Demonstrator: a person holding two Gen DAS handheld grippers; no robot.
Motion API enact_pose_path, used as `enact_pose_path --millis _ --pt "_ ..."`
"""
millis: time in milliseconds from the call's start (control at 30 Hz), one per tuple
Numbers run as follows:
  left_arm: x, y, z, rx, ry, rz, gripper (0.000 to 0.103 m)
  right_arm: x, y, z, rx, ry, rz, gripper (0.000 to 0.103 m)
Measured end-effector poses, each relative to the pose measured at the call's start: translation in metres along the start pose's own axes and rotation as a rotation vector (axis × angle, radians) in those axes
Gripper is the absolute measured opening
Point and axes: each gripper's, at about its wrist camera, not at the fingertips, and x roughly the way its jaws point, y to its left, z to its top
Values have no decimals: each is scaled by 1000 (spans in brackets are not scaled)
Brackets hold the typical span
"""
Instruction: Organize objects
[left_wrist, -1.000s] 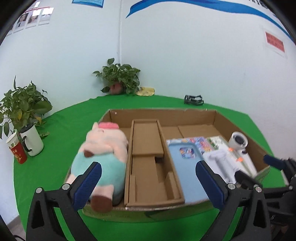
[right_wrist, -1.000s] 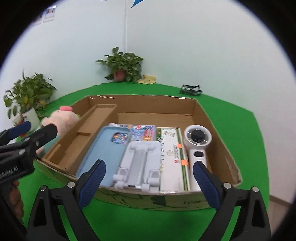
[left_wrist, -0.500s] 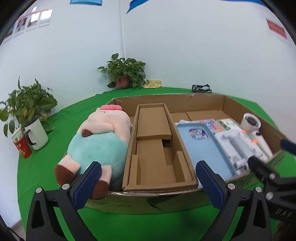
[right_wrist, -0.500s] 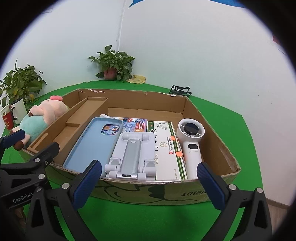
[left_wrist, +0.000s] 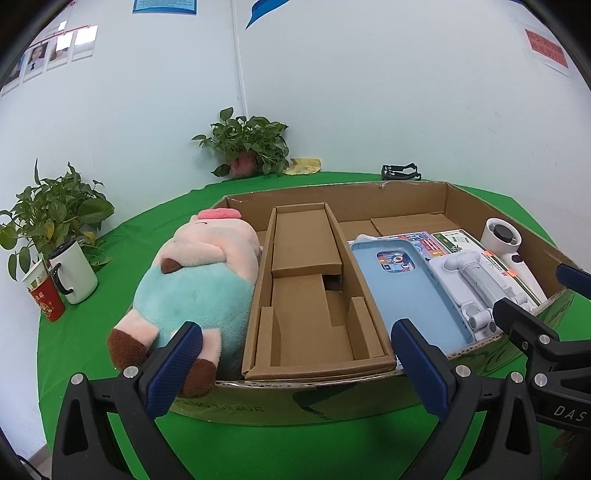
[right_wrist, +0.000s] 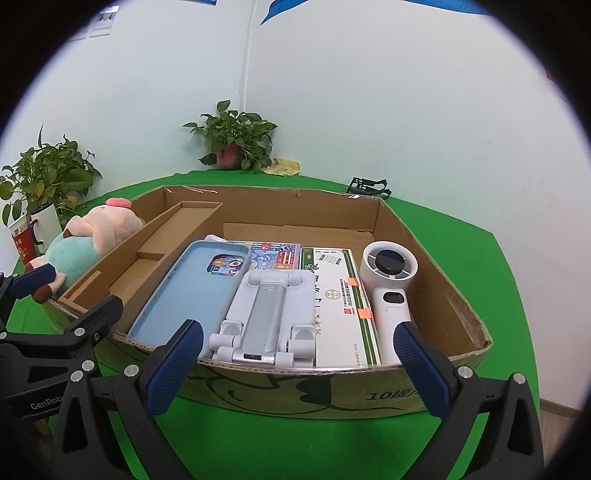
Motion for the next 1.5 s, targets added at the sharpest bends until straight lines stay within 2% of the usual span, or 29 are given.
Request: enact_pose_path --millis 1500 --pt "3 -1 -1 8 -1 6 103 0 0 0 -2 1 -1 102"
